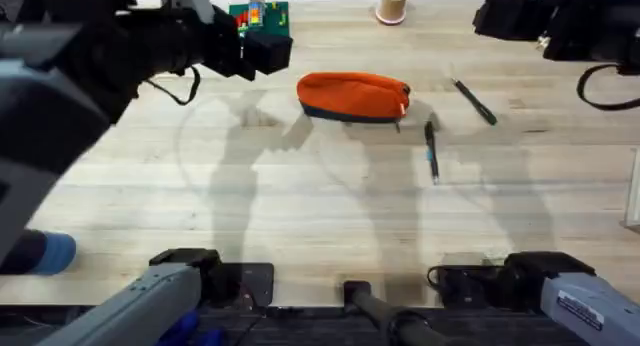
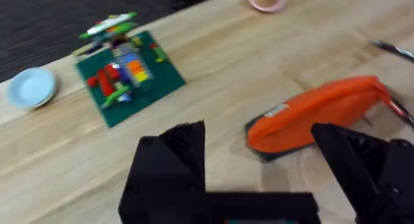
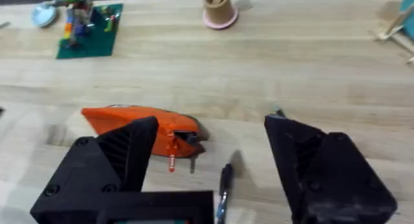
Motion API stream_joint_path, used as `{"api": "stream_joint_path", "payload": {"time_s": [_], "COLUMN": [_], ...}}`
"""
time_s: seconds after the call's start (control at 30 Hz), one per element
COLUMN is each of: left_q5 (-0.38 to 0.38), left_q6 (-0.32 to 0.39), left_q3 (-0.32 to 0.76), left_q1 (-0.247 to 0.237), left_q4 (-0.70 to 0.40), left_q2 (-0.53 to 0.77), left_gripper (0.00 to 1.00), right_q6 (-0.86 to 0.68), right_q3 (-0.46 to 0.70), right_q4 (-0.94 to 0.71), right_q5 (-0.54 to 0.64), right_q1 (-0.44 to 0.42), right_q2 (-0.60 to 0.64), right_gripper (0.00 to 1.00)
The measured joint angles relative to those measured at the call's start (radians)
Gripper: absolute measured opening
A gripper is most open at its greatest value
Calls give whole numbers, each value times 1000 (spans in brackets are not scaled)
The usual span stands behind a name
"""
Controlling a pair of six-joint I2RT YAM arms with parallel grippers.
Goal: Unzip the bag, pick up the pens from the table one at a time and place them inside, then zip the bag closed.
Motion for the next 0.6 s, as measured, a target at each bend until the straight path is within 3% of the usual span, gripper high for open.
{"api": "stream_joint_path", "payload": {"time_s": [0.4, 0.6], "left_q5": [246, 353], "left_q6": [384, 480], "left_q3": [37, 37], "left_q1": [0, 11], "left_q4": [-55, -54], "left_q2": [84, 118], "left_gripper": [992, 992], "right_q6": [26, 28], "right_q3": [4, 5], "right_q4": [-34, -35], "right_q5": [-68, -77], "right_q1": [0, 0], "right_q2": [1, 1], "right_gripper": [996, 996]}}
